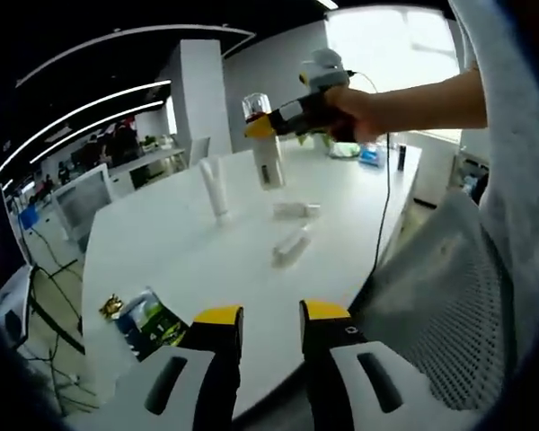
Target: Arrange the skincare products in the storage area until every visible bottle or jar stands upright without overlapping.
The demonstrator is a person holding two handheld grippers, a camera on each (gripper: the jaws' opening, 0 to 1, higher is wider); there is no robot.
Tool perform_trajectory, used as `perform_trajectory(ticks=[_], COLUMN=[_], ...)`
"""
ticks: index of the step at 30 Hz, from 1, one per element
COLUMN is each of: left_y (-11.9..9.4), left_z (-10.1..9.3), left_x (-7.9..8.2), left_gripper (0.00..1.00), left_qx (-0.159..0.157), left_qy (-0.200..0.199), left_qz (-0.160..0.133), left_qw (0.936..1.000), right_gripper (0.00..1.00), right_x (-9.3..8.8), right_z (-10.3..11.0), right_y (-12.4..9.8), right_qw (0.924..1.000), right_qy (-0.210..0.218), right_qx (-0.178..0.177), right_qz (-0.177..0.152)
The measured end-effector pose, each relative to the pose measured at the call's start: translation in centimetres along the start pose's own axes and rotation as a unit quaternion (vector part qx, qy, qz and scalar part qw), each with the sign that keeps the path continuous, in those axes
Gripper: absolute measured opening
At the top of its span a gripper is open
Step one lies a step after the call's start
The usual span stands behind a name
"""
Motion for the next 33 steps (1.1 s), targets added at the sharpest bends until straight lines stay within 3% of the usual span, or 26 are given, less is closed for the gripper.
perform_trajectory(ticks=[13, 33], left_y=[0.2, 0.5], left_z=[0.1, 0.2], left_x=[-0.5, -1.3], left_gripper=[0.2, 0.18], left_qx=[0.005, 0.009], left_qy=[0.004, 0.016], left_qz=[0.018, 0.045], left_qw=[0.9998, 0.9988], right_gripper=[0.25, 0.24], right_x=[0.2, -1.5], right_z=[-5.0, -11.0], right_y=[2.2, 6.6], right_qw=[0.9991, 0.9953], right_qy=[0.002, -0.014], right_qx=[-0.04, -0.076], right_qz=[0.012, 0.057])
Point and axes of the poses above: the point that each gripper's makers call its tool centre point, and the gripper's own axes: y roughly forward along the fingers, z roughly to its left, x roughly out of its top, the point moved 4 cm from there along -y, roughly backward along the fingers, and after that the axes turned 2 degrees about -y, right-handed, at the moved point
